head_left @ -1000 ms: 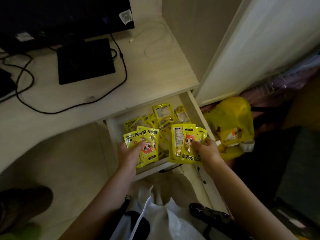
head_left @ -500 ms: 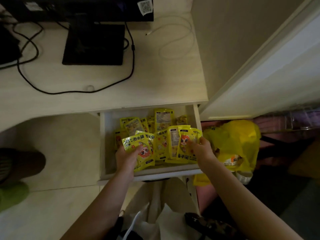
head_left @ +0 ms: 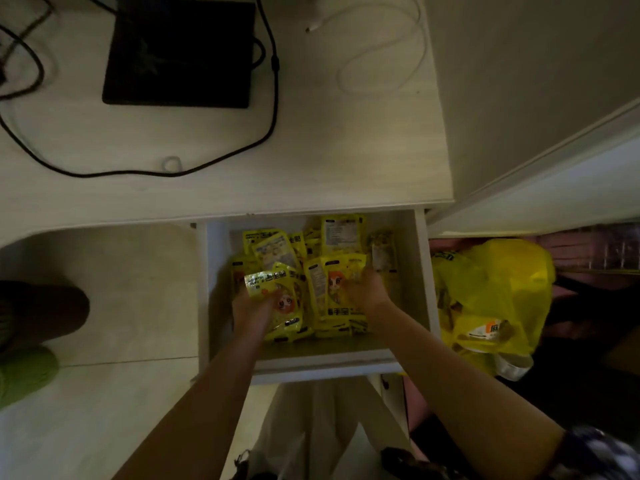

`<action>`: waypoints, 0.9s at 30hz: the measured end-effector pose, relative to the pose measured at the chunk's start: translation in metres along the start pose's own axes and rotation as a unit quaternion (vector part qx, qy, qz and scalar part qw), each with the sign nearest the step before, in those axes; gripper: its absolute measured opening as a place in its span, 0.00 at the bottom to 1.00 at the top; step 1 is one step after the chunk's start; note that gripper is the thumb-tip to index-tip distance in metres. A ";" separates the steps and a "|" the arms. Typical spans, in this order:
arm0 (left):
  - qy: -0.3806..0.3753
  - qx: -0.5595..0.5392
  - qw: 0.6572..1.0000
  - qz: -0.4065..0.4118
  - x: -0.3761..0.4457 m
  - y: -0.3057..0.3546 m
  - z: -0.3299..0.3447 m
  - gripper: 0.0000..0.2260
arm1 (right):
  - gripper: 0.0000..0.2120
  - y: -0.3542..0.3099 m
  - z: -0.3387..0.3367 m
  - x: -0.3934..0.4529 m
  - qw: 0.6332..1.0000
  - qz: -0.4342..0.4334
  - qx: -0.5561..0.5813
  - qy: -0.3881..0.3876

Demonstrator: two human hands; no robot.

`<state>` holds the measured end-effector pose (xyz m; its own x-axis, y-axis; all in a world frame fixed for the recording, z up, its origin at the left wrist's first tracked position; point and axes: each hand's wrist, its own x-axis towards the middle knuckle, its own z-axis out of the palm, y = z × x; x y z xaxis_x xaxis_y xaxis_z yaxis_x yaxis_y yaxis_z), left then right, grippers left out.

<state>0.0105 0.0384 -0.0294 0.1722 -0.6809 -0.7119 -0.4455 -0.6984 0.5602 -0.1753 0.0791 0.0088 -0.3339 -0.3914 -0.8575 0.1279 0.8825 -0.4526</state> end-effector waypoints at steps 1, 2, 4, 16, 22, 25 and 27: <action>-0.008 0.005 1.000 0.000 0.002 -0.001 0.001 0.17 | 0.21 0.001 0.001 0.003 1.000 0.000 -0.004 0.000; -0.016 0.012 1.000 0.002 0.006 -0.003 0.002 0.18 | 0.21 0.002 0.002 0.007 1.000 0.000 -0.011 0.001; -0.027 0.028 0.999 0.005 0.012 -0.005 0.005 0.19 | 0.19 0.008 0.000 0.013 1.000 -0.001 -0.021 0.002; -0.013 0.127 0.991 0.039 0.008 -0.011 -0.010 0.17 | 0.13 0.032 -0.045 0.021 0.997 0.013 -0.069 0.012; -0.002 0.131 0.990 0.059 -0.014 -0.013 -0.024 0.16 | 0.15 0.040 -0.057 0.006 0.994 -0.005 -0.102 0.035; -0.002 0.137 0.988 0.074 -0.029 -0.015 -0.030 0.17 | 0.15 0.042 -0.060 -0.008 0.990 -0.038 -0.133 0.037; -0.005 0.120 0.990 0.074 -0.037 -0.018 -0.033 0.18 | 0.16 0.044 -0.060 -0.019 0.986 -0.063 -0.152 0.039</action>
<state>0.0415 0.0690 0.0013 0.0813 -0.7683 -0.6349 -0.6619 -0.5178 0.5419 -0.2195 0.1416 0.0200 -0.4017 -0.4913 -0.7728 -0.2008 0.8706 -0.4491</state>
